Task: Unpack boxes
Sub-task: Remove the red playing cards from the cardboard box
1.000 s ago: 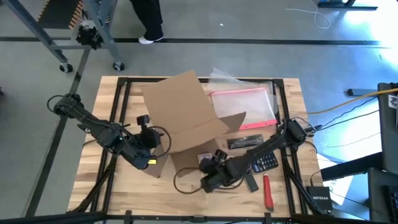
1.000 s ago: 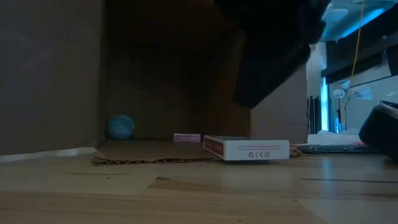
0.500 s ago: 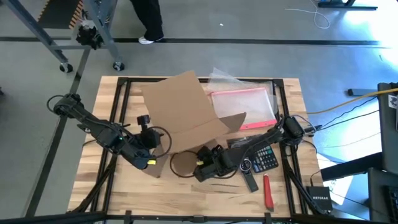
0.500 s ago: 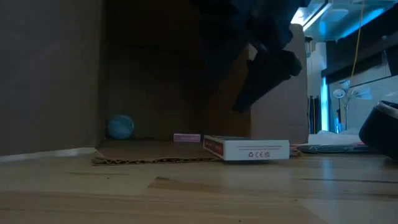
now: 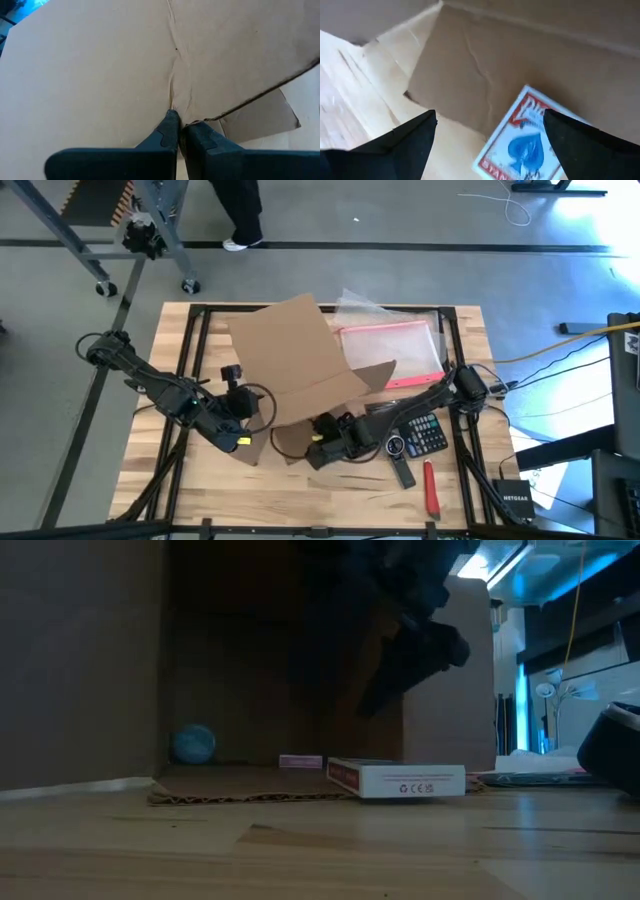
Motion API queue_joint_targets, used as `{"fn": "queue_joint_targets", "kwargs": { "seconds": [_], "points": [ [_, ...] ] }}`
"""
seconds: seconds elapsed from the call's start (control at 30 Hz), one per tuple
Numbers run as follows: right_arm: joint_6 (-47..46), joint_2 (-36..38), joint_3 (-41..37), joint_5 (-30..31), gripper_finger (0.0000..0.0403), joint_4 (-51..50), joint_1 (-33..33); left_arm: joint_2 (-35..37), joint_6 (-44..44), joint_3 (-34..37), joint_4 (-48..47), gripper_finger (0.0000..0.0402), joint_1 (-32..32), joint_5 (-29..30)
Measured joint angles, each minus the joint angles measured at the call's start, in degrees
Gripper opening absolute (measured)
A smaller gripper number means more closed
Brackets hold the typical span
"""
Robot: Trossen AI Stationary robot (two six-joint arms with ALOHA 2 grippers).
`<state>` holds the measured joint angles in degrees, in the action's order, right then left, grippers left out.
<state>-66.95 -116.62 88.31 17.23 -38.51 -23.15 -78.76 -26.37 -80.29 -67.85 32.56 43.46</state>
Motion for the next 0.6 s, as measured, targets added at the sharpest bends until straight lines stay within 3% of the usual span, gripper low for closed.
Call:
{"fn": "queue_joint_targets", "kwargs": {
  "seconds": [0.33,0.6],
  "points": [
    [-6.45,0.0,0.0,3.87,0.0358,-6.66,-0.07,0.0,1.24,0.0,0.11,0.0004,0.0,-0.02],
    [-5.77,-0.15,0.0,0.25,0.0363,-10.09,-0.06,0.0,0.79,0.0,0.39,0.0004,0.0,-0.02]
  ]
}}
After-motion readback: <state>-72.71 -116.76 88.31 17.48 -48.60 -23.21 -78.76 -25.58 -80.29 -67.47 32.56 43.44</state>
